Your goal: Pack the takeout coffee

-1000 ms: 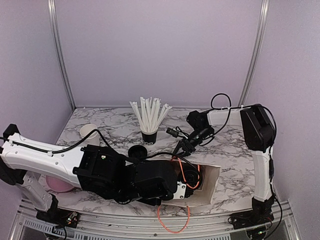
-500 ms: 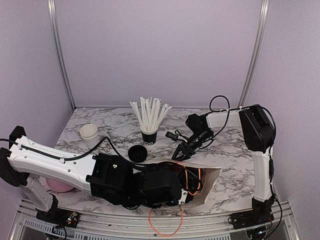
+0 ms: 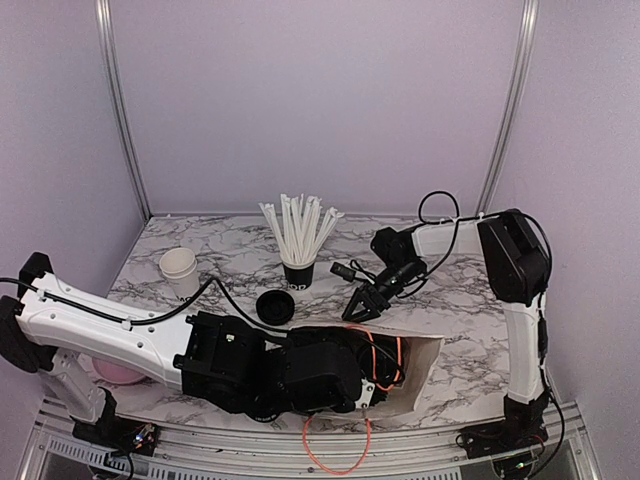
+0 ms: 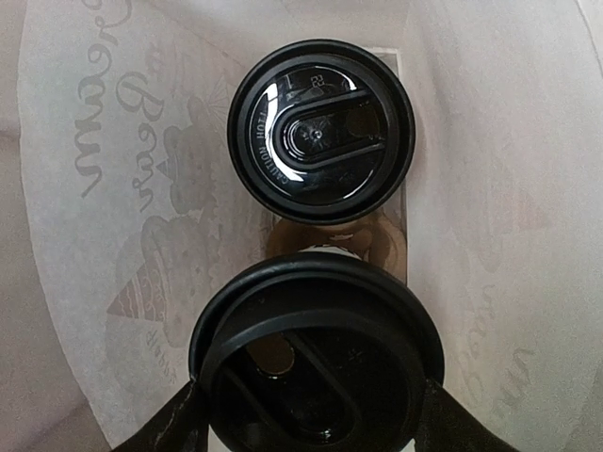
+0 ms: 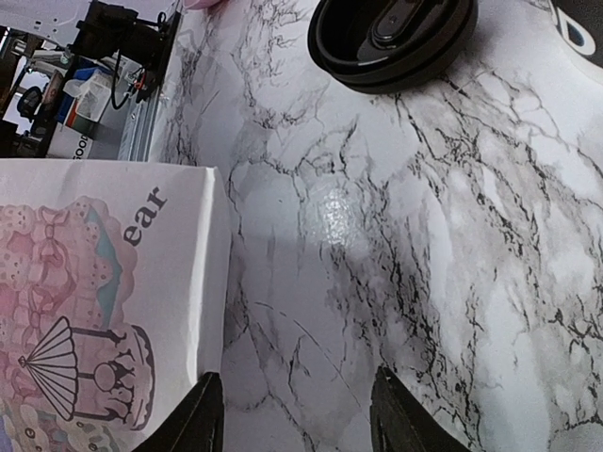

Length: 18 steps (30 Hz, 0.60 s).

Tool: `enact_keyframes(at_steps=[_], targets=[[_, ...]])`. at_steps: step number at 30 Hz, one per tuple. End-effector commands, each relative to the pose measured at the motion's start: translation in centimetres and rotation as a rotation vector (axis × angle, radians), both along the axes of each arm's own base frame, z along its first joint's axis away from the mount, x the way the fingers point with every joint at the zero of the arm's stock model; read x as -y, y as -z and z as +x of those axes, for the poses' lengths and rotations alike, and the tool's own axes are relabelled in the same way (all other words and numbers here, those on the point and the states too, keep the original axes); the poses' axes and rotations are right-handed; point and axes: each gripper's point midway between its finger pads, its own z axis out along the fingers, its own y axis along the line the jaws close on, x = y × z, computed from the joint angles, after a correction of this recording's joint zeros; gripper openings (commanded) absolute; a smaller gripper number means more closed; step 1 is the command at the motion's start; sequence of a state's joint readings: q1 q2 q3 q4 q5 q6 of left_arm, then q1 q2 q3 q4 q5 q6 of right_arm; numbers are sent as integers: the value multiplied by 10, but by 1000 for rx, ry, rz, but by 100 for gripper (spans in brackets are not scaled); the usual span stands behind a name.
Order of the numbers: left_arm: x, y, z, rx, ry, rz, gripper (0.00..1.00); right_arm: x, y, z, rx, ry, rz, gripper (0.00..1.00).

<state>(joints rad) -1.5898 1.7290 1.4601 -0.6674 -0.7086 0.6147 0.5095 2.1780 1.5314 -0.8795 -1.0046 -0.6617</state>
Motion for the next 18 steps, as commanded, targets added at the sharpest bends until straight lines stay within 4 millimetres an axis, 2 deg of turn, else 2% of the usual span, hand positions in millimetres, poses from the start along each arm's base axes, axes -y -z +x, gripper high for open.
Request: enact_keyframes(at_steps=[1, 4, 12, 18], targets=[[3, -18, 8, 37, 10, -71, 38, -12, -11, -12, 2, -43, 47, 51], [-1, -8, 15, 44, 1, -40, 38, -16, -10, -18, 4, -62, 43, 51], [-2, 4, 19, 15, -5, -28, 38, -17, -7, -20, -5, -71, 42, 51], [-6, -4, 15, -28, -13, -45, 38, -17, -6, -20, -7, -68, 37, 51]])
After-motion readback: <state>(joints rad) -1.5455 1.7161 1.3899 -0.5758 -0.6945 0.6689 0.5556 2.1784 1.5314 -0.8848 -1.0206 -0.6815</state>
